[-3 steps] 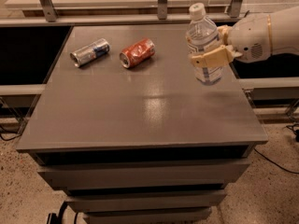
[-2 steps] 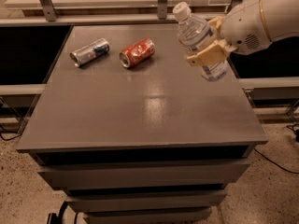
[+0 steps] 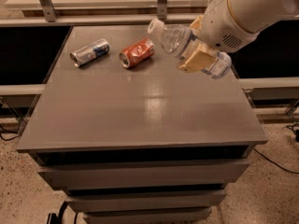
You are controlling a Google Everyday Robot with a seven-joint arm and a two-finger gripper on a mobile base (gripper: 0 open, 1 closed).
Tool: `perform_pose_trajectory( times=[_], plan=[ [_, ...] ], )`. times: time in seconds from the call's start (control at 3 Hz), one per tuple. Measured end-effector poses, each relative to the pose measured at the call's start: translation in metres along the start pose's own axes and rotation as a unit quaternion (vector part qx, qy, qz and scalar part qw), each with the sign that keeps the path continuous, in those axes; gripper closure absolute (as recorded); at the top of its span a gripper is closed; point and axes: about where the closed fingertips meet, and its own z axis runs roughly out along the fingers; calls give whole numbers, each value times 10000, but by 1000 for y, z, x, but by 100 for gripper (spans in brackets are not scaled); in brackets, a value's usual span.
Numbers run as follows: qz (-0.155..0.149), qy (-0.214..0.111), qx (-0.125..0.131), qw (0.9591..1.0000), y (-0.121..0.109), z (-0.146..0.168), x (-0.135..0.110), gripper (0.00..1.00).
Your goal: Knock blue plastic bottle over
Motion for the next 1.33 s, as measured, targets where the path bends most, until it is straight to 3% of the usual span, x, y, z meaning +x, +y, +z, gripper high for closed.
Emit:
perform_pose_trajectory(
  times=[0.33,0.67,1.33],
  plan=[
    [-158,576,-56,9982,2,11,14,100],
    [-294,921,-287,9949,2,23,30,100],
    [-605,1477,-937,9827,18,57,55,100]
  ],
)
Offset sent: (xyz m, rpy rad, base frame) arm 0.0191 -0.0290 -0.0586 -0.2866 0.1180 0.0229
